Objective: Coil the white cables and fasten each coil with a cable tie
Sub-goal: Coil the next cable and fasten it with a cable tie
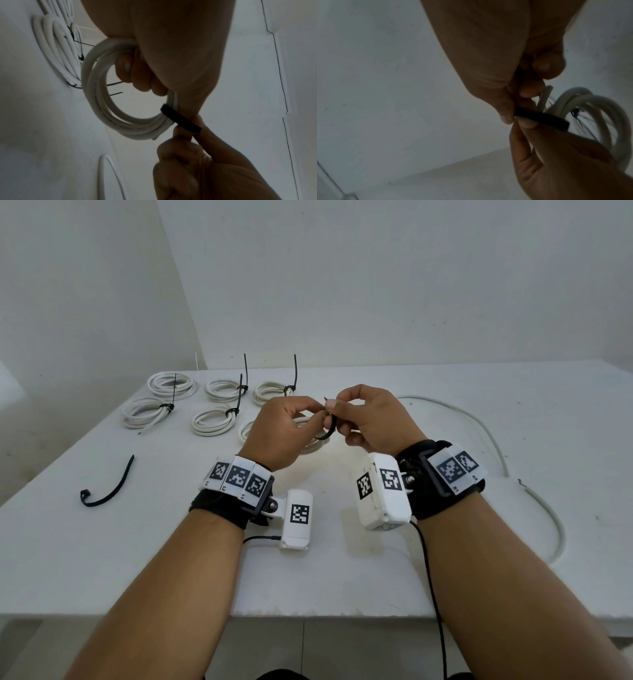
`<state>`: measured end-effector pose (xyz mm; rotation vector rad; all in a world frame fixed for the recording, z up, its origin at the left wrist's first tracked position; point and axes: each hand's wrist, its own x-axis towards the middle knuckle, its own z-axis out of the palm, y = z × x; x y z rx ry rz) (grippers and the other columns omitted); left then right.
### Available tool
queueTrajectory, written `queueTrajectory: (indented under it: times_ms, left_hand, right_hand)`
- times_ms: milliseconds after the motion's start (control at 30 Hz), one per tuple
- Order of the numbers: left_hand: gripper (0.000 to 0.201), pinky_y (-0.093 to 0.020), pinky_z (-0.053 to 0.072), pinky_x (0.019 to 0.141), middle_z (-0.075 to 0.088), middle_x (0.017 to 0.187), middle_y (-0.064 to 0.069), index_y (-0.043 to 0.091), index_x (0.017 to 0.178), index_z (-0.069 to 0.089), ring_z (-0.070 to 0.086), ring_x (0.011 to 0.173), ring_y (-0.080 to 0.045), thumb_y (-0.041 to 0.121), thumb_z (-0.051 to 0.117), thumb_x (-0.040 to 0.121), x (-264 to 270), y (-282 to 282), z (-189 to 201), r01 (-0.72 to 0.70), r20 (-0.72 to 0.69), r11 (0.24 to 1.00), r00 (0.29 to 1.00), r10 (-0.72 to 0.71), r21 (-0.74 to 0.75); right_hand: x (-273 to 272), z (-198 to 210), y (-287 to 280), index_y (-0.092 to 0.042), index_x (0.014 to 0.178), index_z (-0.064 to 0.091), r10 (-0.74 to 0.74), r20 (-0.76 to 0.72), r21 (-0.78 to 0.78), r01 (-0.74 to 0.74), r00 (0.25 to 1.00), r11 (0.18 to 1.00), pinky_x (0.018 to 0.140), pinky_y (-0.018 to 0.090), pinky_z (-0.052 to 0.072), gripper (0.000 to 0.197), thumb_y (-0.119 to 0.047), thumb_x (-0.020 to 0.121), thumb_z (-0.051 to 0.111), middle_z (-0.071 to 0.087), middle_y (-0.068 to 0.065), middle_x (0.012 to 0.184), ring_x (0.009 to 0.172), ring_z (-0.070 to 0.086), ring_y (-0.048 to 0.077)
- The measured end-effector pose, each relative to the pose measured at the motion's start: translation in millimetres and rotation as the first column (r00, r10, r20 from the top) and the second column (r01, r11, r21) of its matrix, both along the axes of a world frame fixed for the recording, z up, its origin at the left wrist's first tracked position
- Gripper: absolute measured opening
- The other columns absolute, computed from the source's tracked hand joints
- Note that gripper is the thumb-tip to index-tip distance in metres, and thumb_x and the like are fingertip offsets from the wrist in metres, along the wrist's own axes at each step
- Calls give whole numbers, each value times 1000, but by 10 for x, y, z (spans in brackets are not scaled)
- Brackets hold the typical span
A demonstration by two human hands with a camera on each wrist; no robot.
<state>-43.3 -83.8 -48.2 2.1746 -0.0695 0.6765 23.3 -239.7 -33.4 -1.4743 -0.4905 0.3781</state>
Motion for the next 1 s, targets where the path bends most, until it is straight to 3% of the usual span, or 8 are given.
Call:
queueTrajectory:
  times_ms: [167, 267, 400, 533, 600, 700, 867, 1000]
  left_hand:
    - [14, -15, 44, 59, 68, 63, 13, 14, 83, 75, 59, 55, -1, 16, 65, 93, -8, 21, 11, 27, -20, 995, 999, -29, -91]
    - [16, -14, 38, 53, 63, 57, 9, 4, 87, 74, 51, 47, -3, 11, 63, 94, -7, -47, 6, 83, -30, 971, 995, -92, -222]
    - [27, -22, 24, 44, 40, 46, -3, 8, 77, 73, 29, 40, -16, 25, 59, 92, 43, -83, -40, 135, -37, 899, 985, -166, -417]
    - [47, -18, 20, 41, 23, 44, 7, -22, 85, 57, 20, 36, -9, 24, 52, 94, 69, -168, -70, 205, -12, 784, 965, -261, -586]
    - [39, -21, 15, 42, 21, 46, 6, -12, 79, 61, 18, 36, -8, 19, 49, 99, 59, -165, -59, 203, -14, 732, 960, -279, -651]
    - [39, -24, 11, 44, 19, 47, 6, 11, 73, 67, 16, 36, -8, 18, 44, 104, 52, -134, -56, 171, -56, 668, 951, -304, -724]
    - [27, -16, 18, 41, 19, 48, 4, 10, 83, 67, 16, 35, -8, 19, 49, 101, 77, -180, -62, 177, -86, 682, 939, -334, -710]
    - [13, -16, 20, 40, 26, 44, 7, 20, 71, 63, 19, 34, -7, 23, 65, 84, 46, -154, -60, 278, -80, 671, 890, -450, -687]
  right_hand:
    - [5, -9, 18, -12, 93, 73, -8, 65, -87, 14, 998, 996, 43, 19, 31, 26, -36, 93, 64, 59, 2, 67, 52, 41, 11]
    - [45, 1, -29, -12, 87, 71, -58, 30, -44, 60, 998, 997, 46, 20, 34, 20, -31, 90, 69, 49, 3, 68, 57, 41, 12]
    - [96, 3, -17, -11, 80, 64, -187, -133, 124, 204, 973, 971, 58, 29, 45, 18, -24, 93, 67, 66, 3, 72, 73, 64, 17]
    - [47, 13, 21, -9, 81, 60, -266, -220, 262, 320, 939, 910, 62, 32, 50, 17, -18, 96, 62, 67, 5, 78, 69, 69, 18]
    - [15, 18, 44, -10, 82, 62, -274, -184, 230, 313, 944, 922, 57, 30, 48, 19, -24, 95, 64, 63, 0, 75, 64, 66, 16]
    - [-56, 2, 69, -10, 91, 71, -128, -132, 71, 138, 983, 988, 52, 22, 48, 28, -36, 94, 63, 62, 0, 79, 62, 63, 13]
    - [-7, -14, 55, -15, 78, 74, -141, -130, 87, 153, 981, 984, 72, 38, 45, 23, -30, 93, 66, 62, 3, 72, 77, 61, 22]
    - [-24, -22, 70, -10, 77, 71, -203, -129, 98, 217, 971, 971, 62, 31, 49, 24, -25, 94, 64, 58, 8, 71, 66, 56, 21]
